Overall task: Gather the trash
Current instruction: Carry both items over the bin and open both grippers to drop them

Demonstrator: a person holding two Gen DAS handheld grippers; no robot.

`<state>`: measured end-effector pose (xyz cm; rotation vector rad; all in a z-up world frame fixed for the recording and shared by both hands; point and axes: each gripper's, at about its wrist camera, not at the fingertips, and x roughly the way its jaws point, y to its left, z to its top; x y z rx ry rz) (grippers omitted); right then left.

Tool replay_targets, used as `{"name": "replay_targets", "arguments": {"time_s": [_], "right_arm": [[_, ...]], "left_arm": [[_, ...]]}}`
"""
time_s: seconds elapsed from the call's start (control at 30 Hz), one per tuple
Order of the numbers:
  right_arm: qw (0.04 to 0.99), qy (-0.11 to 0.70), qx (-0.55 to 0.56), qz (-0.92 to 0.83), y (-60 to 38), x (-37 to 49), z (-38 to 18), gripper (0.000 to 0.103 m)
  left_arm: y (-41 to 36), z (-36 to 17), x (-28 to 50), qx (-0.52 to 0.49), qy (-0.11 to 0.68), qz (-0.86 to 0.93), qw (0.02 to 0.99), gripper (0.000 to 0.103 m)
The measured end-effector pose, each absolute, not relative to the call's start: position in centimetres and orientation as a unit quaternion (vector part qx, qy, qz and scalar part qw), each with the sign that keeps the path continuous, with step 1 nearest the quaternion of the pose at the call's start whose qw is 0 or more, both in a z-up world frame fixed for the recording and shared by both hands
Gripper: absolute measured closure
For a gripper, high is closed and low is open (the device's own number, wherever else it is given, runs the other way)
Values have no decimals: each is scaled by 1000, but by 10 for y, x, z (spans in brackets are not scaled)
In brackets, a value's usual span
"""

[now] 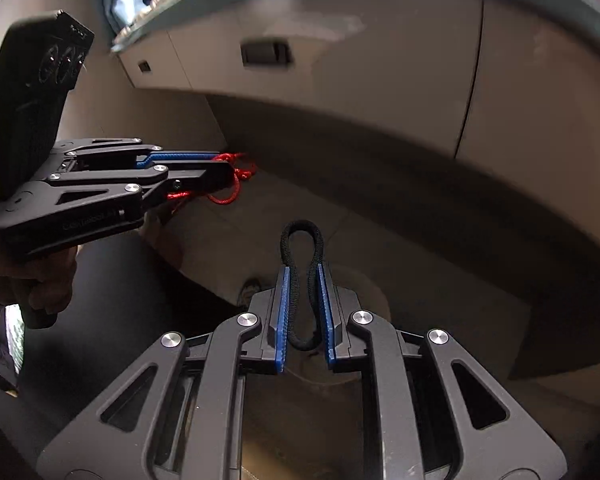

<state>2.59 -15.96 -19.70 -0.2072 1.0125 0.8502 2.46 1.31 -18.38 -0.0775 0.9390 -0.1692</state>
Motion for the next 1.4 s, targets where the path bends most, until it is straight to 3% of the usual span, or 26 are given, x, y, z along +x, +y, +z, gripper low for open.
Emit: {"name": "replay_targets", "arguments": {"time_s": [0.33, 0.67, 0.77, 0.87, 0.9, 0.97, 1.03, 1.17, 1.2, 1.4], "right_arm": [[752, 517, -115, 392, -138, 41, -301, 89], [712, 570, -143, 385, -117, 67, -367, 89], [702, 584, -147, 380, -114, 69, -379, 89], [694, 596, -148, 376, -113, 70, -390, 89], [691, 599, -149, 375, -113, 70, -393, 89], [688, 603, -151, 374, -114, 69, -397, 89], [686, 606, -147, 375, -118, 71, -399, 89], [688, 605, -139, 376, -122, 72, -401, 89], [688, 605, -139, 376, -122, 72, -401, 89], [684, 608, -145, 376, -121, 73, -410, 89]], "left_arm": [[9, -318, 49, -28, 535, -98, 839, 93], [3, -390, 67, 13, 585, -138, 799, 92], [-3, -401, 69, 23, 598, -136, 790, 88], [-5, -408, 75, 40, 609, -127, 782, 81], [-6, -409, 76, 39, 611, -127, 781, 74], [-4, -409, 78, 28, 614, -127, 779, 53], [-2, -407, 81, 29, 613, -124, 779, 24], [-10, -412, 88, 58, 605, -113, 786, 13], [-11, -410, 83, 67, 602, -110, 788, 6], [3, -393, 84, 61, 592, -109, 796, 6]]}}
